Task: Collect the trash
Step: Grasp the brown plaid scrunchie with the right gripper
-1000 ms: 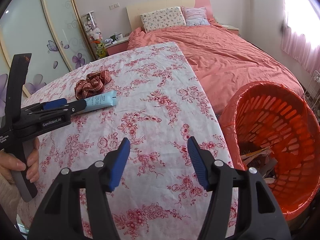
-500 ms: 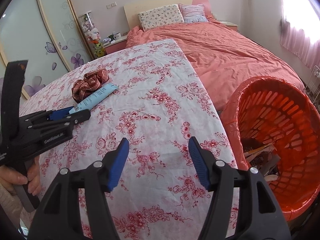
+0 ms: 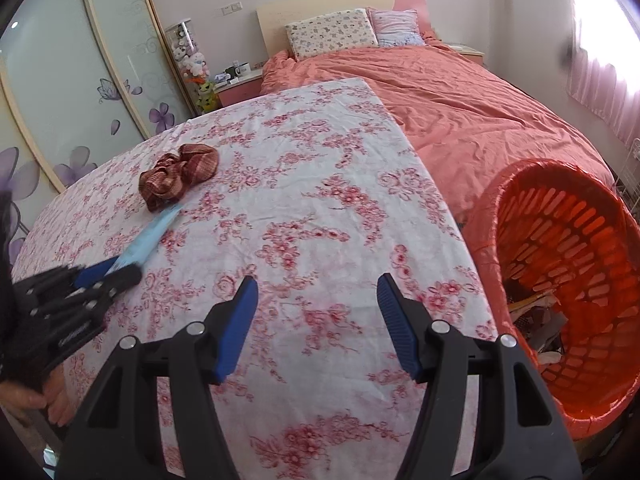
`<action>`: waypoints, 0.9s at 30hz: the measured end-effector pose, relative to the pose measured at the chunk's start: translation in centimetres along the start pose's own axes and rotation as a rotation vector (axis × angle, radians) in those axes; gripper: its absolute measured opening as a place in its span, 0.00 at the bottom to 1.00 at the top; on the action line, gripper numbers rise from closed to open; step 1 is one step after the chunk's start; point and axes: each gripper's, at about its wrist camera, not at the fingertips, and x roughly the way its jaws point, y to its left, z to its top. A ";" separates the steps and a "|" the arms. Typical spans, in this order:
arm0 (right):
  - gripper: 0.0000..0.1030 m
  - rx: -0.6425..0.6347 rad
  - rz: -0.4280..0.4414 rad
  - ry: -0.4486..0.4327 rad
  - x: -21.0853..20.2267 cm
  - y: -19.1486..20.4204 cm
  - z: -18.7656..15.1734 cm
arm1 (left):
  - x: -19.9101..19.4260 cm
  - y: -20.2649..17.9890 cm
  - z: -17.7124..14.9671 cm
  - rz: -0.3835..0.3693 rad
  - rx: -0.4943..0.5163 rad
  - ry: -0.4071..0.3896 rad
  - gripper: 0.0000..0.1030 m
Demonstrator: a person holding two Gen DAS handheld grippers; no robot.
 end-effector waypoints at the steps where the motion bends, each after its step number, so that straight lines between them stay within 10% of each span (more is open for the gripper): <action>1: 0.59 -0.006 0.003 0.001 0.1 0.4 0.1 | -0.3 0.8 -0.4 0.008 -0.014 0.001 0.27; 10: 0.59 -0.053 0.066 0.006 2.5 6.0 2.3 | 0.0 11.4 0.1 0.190 -0.278 0.004 0.28; 27: 0.73 -0.014 0.068 0.036 11.1 15.0 9.3 | 0.0 12.8 -0.2 0.165 -0.314 -0.023 0.28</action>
